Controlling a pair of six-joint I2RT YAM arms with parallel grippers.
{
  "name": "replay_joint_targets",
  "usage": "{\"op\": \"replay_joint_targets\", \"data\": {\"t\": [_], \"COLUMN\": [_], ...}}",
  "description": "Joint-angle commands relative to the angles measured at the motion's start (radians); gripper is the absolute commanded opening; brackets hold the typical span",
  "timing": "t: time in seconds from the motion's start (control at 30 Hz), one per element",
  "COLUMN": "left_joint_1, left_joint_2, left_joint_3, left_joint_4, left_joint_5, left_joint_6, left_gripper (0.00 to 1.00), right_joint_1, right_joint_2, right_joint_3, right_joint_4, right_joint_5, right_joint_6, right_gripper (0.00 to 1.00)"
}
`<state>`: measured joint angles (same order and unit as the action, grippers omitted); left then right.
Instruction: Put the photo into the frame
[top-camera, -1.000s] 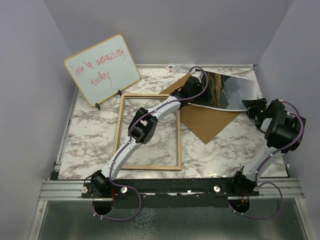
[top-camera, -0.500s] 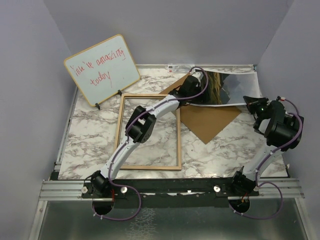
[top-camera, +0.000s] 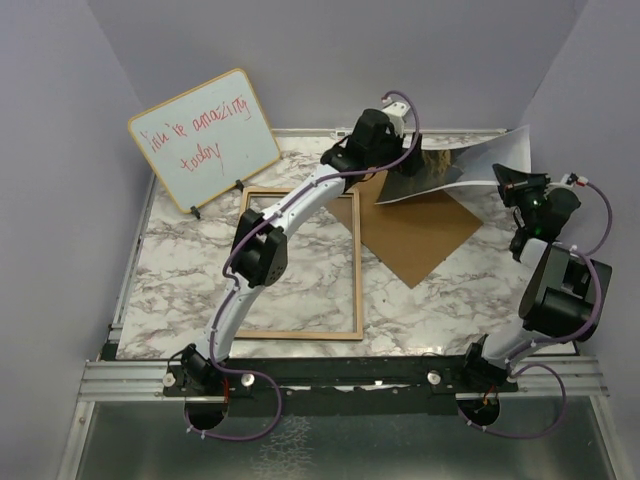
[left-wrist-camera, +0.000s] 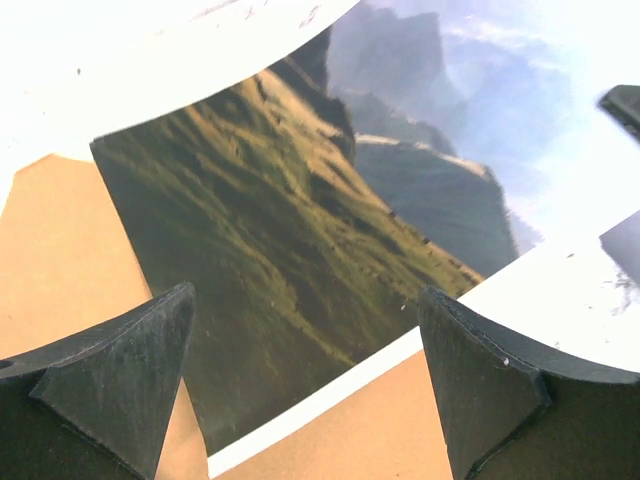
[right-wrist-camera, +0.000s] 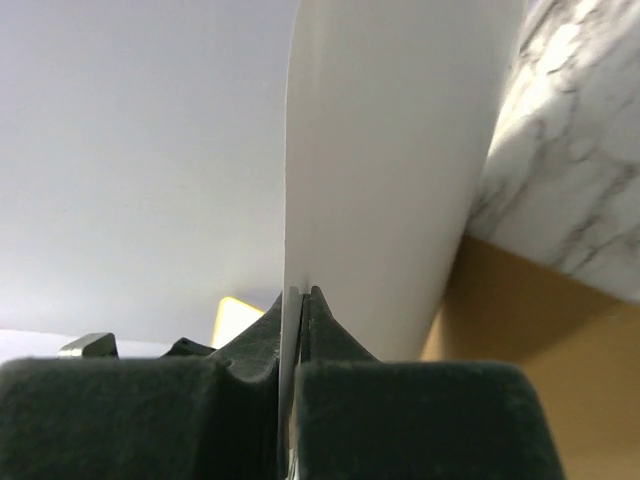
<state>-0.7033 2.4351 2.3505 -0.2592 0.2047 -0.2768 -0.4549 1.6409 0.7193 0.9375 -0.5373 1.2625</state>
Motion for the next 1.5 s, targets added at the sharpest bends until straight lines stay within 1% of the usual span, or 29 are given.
{"op": "replay_joint_targets", "data": {"t": [0.0, 0.17, 0.23, 0.33, 0.43, 0.6, 0.67, 0.77, 0.8, 1.03, 1.13, 1.23, 1.33, 1.4, 1.47], "left_joint_1": [-0.008, -0.053, -0.071, -0.090, -0.094, -0.108, -0.120, -0.136, -0.138, -0.151, -0.157, -0.164, -0.175, -0.185, -0.196], "left_joint_2": [-0.070, -0.077, -0.082, -0.100, -0.117, -0.111, -0.098, -0.079, -0.076, -0.116, -0.116, -0.105, -0.104, -0.108, -0.117], "left_joint_3": [0.076, 0.110, 0.115, 0.115, 0.118, 0.112, 0.112, 0.108, 0.099, -0.026, -0.044, -0.039, -0.033, -0.033, -0.031], "left_joint_4": [-0.044, -0.041, -0.040, -0.041, -0.040, -0.025, -0.019, -0.013, -0.011, -0.007, -0.007, 0.000, 0.002, -0.006, -0.020], "left_joint_5": [0.074, 0.108, 0.103, 0.112, 0.151, 0.142, 0.110, -0.006, -0.013, 0.045, 0.050, 0.007, -0.070, -0.117, -0.131], "left_joint_6": [0.078, 0.175, 0.220, 0.271, 0.292, 0.303, 0.314, 0.328, 0.333, 0.397, 0.408, 0.410, 0.417, 0.432, 0.449], "left_gripper": [0.92, 0.90, 0.89, 0.88, 0.87, 0.86, 0.84, 0.81, 0.80, 0.79, 0.79, 0.76, 0.69, 0.66, 0.66], "right_joint_1": [0.034, 0.081, 0.093, 0.102, 0.112, 0.137, 0.145, 0.157, 0.160, 0.178, 0.182, 0.186, 0.189, 0.190, 0.191], "right_joint_2": [-0.127, -0.243, -0.264, -0.274, -0.265, -0.251, -0.251, -0.253, -0.254, -0.241, -0.246, -0.260, -0.279, -0.288, -0.291], "right_joint_3": [0.083, 0.241, 0.278, 0.324, 0.366, 0.402, 0.415, 0.443, 0.452, 0.506, 0.512, 0.514, 0.521, 0.523, 0.524], "right_joint_4": [-0.242, -0.666, -0.777, -0.883, -0.950, -1.029, -1.064, -1.120, -1.137, -1.212, -1.225, -1.238, -1.263, -1.277, -1.288], "right_joint_5": [0.088, 0.213, 0.259, 0.302, 0.329, 0.347, 0.342, 0.339, 0.337, 0.319, 0.307, 0.303, 0.312, 0.317, 0.319], "right_joint_6": [0.042, -0.018, -0.006, 0.004, -0.003, 0.018, 0.032, 0.046, 0.049, 0.063, 0.067, 0.070, 0.069, 0.066, 0.069], "right_gripper": [0.01, 0.01, 0.01, 0.01, 0.01, 0.01, 0.01, 0.01, 0.01, 0.01, 0.01, 0.01, 0.01, 0.01, 0.01]}}
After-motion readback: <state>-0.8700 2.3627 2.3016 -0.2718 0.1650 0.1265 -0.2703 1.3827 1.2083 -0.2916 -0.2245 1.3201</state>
